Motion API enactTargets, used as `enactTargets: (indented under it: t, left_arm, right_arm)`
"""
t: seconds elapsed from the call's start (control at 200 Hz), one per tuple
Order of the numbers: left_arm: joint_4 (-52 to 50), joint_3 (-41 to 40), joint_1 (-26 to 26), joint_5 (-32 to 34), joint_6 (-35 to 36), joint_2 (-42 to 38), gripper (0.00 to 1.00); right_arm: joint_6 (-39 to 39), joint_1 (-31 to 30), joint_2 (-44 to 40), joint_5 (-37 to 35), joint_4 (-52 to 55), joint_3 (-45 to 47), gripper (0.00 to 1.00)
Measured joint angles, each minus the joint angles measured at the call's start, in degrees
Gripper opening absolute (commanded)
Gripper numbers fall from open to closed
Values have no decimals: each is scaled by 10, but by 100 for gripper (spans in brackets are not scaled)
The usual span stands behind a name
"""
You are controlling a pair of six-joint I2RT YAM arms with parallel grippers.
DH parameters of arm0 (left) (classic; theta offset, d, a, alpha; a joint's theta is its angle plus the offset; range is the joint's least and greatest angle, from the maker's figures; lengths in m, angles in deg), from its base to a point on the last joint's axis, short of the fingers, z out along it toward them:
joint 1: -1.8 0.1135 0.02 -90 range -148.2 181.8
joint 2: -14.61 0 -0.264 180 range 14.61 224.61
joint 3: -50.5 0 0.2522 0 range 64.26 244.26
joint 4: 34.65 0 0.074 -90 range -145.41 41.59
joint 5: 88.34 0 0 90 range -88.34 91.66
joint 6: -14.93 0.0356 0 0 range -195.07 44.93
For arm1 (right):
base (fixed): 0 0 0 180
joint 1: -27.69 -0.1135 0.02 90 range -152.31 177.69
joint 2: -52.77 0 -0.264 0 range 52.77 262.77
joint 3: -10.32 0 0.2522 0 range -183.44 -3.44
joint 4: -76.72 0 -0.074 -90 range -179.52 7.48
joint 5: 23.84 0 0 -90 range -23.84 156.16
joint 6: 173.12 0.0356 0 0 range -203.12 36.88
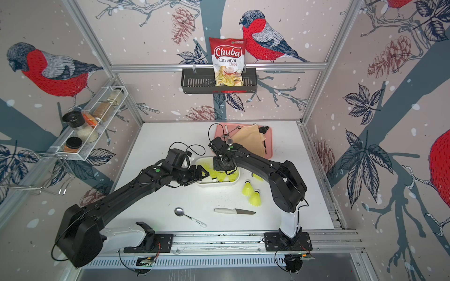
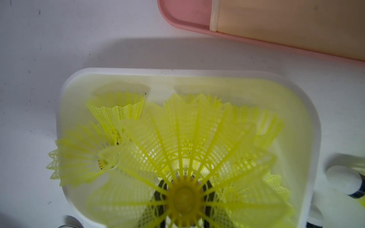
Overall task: Put the shuttlecocks into the storage box
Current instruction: Place the shuttlecock in the storage box.
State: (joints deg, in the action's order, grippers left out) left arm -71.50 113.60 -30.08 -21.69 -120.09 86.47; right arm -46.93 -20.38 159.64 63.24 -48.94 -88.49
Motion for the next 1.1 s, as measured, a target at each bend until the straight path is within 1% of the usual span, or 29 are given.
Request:
enactTargets:
  t: [0.25,0.475,0.585,0.685,0.845,1.101]
  left_arm:
    - [0,3,-2,0,-1,9,77]
    - [1,13,-4,0,-1,20,77]
    - [1,15,-4,0,-1,24,77]
    - [2,17,-4,0,-1,28,77]
    - [1,19,-5,0,-1,34,77]
    - [1,26,-5,0,-1,38,77]
  right_arm:
    - [0,-3,0,0,4,5,31]
    - [0,-6,0,0,7,5,37]
    - [0,-7,1,0,12,5,38]
    - [0,-7,1,0,16,5,44]
    - [-2,-7,1,0,17,5,46]
    - [-2,-7,-19,-1,28,3,52]
